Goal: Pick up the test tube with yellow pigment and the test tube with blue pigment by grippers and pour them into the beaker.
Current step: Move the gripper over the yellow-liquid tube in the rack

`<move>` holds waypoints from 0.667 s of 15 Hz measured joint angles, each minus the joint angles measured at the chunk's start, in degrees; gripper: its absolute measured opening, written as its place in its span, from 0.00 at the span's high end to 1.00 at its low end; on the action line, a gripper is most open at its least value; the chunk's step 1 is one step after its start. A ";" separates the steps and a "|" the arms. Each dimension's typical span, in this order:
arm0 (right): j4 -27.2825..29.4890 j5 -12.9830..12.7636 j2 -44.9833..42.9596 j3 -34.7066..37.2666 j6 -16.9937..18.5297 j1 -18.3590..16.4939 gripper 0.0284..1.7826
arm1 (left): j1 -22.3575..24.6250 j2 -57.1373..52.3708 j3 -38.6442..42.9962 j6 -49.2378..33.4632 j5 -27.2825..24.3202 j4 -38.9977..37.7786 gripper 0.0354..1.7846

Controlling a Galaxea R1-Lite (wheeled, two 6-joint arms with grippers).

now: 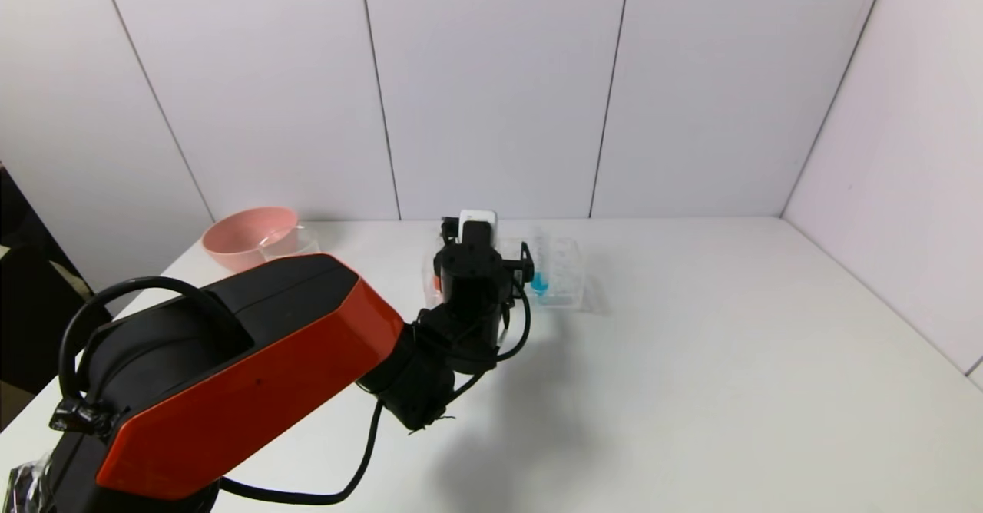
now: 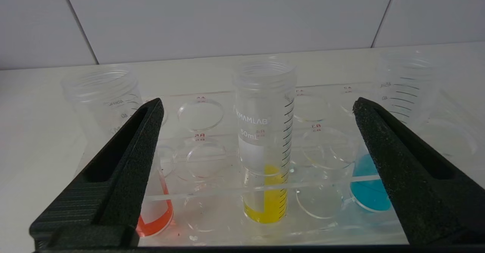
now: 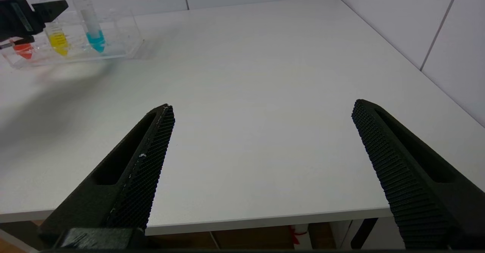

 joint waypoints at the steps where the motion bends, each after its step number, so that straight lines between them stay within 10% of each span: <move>1: 0.00 0.00 0.00 0.00 0.00 -0.02 0.04 | 0.05 0.13 -0.26 -0.02 0.10 0.30 0.02; 10: 0.00 0.00 0.00 0.00 0.00 -0.02 0.04 | 0.74 0.57 -1.80 -0.02 0.29 1.52 0.02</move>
